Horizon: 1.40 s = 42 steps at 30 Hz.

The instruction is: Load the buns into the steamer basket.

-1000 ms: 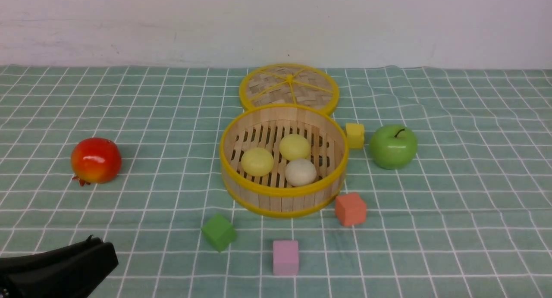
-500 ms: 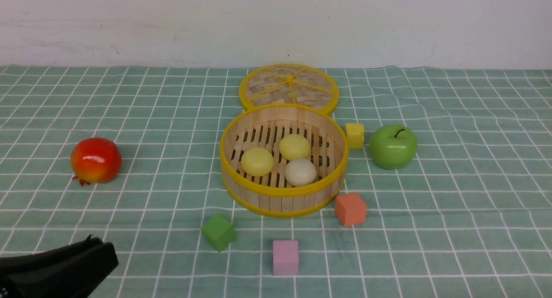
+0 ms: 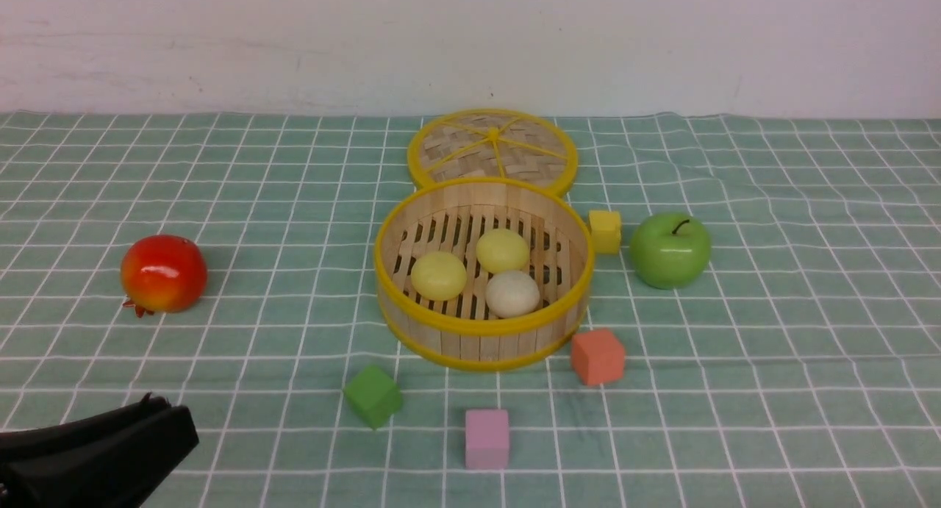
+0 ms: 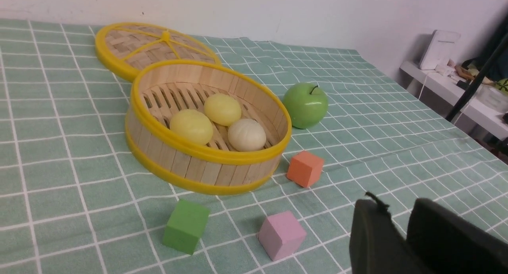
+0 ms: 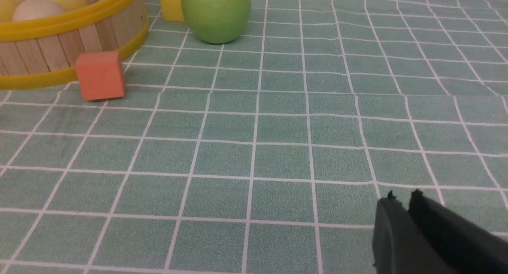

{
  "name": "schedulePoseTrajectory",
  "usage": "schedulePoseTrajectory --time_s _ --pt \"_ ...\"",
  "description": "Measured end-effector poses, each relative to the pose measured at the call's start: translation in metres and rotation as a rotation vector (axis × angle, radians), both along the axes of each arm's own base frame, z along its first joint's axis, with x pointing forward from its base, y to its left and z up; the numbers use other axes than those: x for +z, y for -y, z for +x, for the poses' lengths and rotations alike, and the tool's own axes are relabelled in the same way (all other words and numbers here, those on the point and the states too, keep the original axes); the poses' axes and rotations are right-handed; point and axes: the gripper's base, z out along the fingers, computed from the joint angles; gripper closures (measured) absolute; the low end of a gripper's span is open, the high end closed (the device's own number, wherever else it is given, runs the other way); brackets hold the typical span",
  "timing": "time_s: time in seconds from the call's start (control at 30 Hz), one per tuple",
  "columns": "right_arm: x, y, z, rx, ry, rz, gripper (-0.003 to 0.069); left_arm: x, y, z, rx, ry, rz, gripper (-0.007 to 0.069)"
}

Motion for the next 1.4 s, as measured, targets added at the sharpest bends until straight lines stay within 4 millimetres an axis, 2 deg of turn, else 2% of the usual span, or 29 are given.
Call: schedulePoseTrajectory --time_s 0.13,0.23,0.27,0.3,0.37,0.4,0.57,0.63,0.7,0.73,0.77,1.03,1.4 --pt "0.000 0.000 0.000 0.000 -0.001 0.000 0.0585 0.003 -0.003 0.002 0.032 0.066 0.043 0.0507" --pt "0.000 0.000 0.000 0.000 -0.001 0.000 0.0582 0.005 -0.006 0.002 0.052 0.122 0.097 0.0553" --pt "0.000 0.000 0.000 0.000 -0.001 0.000 0.0580 0.002 -0.010 0.000 0.087 0.150 0.128 0.0603" --pt "0.000 0.000 0.000 0.000 -0.001 0.000 0.0578 0.002 -0.011 0.000 0.094 0.153 0.125 0.0610" --pt "0.000 0.000 0.000 0.000 -0.001 0.000 0.0575 -0.013 -0.023 -0.003 0.210 0.164 0.157 0.0638" --pt "0.000 0.000 0.000 0.000 -0.001 0.000 0.0574 -0.013 -0.023 -0.003 0.211 0.165 0.148 0.0638" --pt "0.000 0.000 0.000 0.000 -0.001 0.000 0.0564 -0.067 -0.045 -0.018 0.468 0.140 0.138 0.0638" --pt "0.000 0.000 0.000 0.000 -0.001 0.000 0.0563 -0.084 -0.046 -0.022 0.490 0.103 0.142 0.0638" --pt "0.000 0.000 0.000 0.000 0.000 0.000 0.0561 -0.098 -0.046 -0.025 0.485 -0.014 0.164 0.0638" --pt "0.000 0.000 0.000 0.000 0.000 0.000 0.0561 -0.098 -0.046 -0.025 0.486 -0.014 0.162 0.0638" --pt "0.000 0.000 0.000 0.000 0.001 0.000 0.0559 -0.108 -0.047 -0.026 0.485 -0.111 0.177 0.0638" --pt "0.000 0.000 0.000 0.000 0.001 0.000 0.0554 -0.112 -0.047 -0.027 0.507 -0.174 0.100 0.0638" --pt "0.000 0.000 0.000 0.000 0.001 0.000 0.0542 -0.111 -0.047 -0.027 0.509 -0.173 0.090 0.0638"
